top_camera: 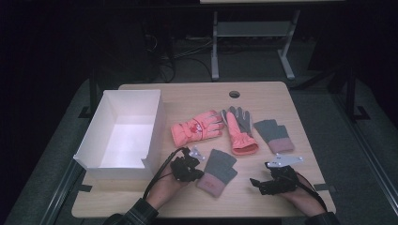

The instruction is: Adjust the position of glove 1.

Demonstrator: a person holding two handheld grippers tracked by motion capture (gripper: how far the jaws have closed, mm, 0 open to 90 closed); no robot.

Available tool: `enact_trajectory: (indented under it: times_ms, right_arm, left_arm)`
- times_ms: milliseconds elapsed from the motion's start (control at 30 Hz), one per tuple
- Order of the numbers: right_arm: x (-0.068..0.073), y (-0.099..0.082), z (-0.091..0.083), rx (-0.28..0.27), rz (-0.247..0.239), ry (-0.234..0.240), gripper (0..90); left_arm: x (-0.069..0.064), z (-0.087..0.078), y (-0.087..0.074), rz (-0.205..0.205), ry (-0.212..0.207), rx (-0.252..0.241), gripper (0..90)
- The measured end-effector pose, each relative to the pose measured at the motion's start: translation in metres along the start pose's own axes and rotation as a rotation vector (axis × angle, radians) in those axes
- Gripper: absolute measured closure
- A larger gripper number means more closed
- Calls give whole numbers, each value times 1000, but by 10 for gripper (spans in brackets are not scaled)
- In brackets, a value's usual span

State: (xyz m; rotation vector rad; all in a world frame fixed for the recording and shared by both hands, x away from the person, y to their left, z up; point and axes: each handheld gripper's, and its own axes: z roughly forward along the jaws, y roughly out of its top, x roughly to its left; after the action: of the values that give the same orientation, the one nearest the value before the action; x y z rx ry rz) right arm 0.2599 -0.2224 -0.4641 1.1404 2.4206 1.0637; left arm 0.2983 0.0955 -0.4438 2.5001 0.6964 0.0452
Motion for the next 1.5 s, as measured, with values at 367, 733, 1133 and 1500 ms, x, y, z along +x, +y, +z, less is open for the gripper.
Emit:
enact_trajectory:
  times_ms: [367, 733, 1133, 1500]
  right_arm:
    - [-2, 0, -3, -12, 12, 3, 139]
    - [-1, 2, -6, -17, 18, 25, 141]
    - [-1, 3, -7, -16, 29, 37, 141]
    - [-7, 12, -19, -58, 82, 34, 142]
  left_arm:
    - [-26, 13, 9, 62, -91, -8, 892]
    - [-44, 29, 22, 104, -154, -23, 892]
    - [-53, 45, 43, 135, -180, -44, 892]
    - [-51, 42, 41, 130, -172, -74, 819]
